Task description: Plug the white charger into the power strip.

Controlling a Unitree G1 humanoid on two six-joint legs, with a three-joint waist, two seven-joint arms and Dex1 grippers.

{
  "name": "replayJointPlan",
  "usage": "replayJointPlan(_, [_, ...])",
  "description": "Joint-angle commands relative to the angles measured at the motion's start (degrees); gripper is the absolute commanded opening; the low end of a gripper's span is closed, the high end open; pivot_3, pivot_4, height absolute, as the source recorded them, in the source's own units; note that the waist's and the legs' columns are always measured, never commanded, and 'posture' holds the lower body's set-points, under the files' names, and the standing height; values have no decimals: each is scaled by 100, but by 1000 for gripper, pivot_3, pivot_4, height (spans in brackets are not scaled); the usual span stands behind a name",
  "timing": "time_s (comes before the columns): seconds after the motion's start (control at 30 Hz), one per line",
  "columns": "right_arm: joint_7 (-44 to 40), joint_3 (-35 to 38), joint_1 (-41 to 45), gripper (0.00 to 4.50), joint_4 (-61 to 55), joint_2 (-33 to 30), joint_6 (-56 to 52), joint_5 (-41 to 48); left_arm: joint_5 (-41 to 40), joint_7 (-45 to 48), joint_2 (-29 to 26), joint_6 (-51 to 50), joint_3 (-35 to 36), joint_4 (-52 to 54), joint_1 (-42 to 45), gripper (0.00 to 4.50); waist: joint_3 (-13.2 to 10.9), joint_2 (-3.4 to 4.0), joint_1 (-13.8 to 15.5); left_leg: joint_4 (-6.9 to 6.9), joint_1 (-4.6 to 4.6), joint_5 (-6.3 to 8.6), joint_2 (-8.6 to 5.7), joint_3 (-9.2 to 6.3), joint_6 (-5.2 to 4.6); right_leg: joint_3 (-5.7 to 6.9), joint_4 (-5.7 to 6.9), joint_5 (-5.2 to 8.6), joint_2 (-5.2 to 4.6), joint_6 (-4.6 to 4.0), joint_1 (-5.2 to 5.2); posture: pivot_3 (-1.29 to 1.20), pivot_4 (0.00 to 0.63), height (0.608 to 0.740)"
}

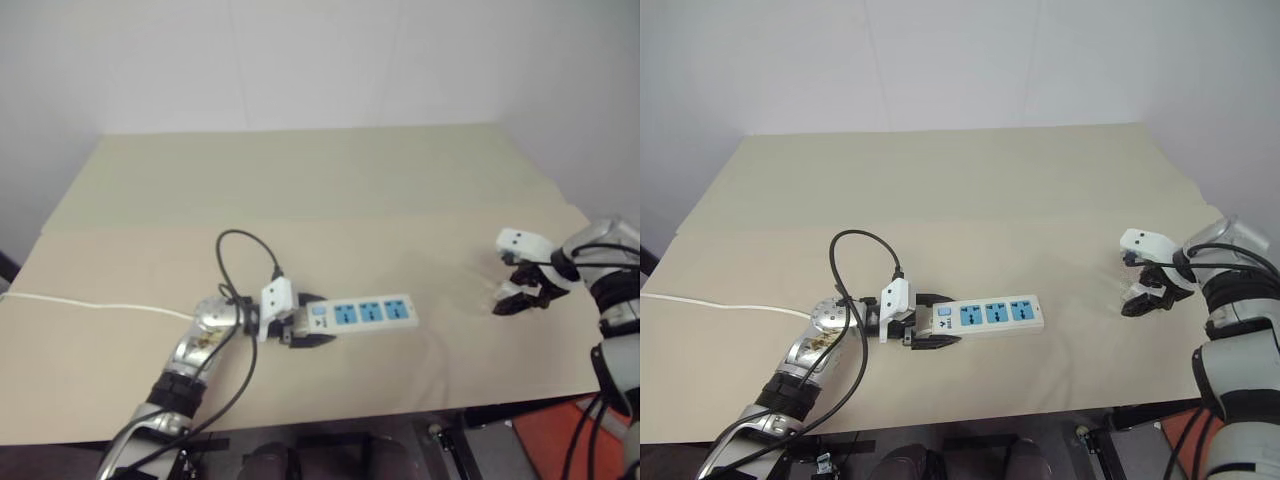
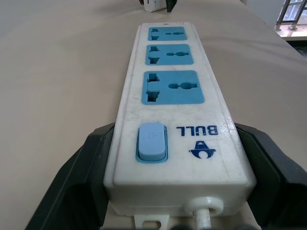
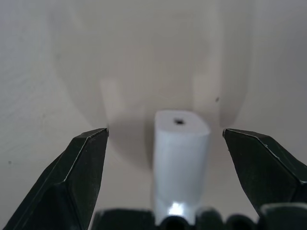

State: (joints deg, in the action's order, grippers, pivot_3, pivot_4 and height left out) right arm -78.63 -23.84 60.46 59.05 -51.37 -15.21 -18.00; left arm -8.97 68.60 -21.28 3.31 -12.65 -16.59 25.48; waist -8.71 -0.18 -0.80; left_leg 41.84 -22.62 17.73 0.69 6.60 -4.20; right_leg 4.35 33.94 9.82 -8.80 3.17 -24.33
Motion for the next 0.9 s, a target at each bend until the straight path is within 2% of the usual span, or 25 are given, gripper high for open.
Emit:
replayJointPlan(0.03, [59, 113, 151, 4500, 111, -15, 110, -80, 100, 11, -32, -92, -212, 74, -132, 3286, 0, 0, 0, 0, 0, 0, 0, 0, 0, 0, 0, 0, 0, 0, 0, 0, 150, 740])
replayJointPlan(0.67, [205, 113, 353, 4500, 552, 267, 244, -247, 72, -90, -96, -220, -201, 230, -252, 3286, 2, 4, -29, -2, 10, -2, 1, 2, 3, -1, 2, 0, 3, 0, 6, 0, 150, 740])
replayJointPlan(0.77, [190, 115, 363, 3658, 579, 277, 246, -255, 76, -96, -114, -214, -199, 240, -271, 3286, 3, 4, -40, -3, 11, -2, 1, 2, 3, -2, 1, 0, 3, -1, 8, 0, 150, 740])
replayJointPlan(0.9, [159, 129, 367, 2279, 576, 285, 226, -252, 74, -108, -126, -224, -205, 254, -288, 3286, 3, 4, -41, -2, 21, -1, 2, 3, 3, -5, 3, 0, 3, -1, 16, 0, 150, 740])
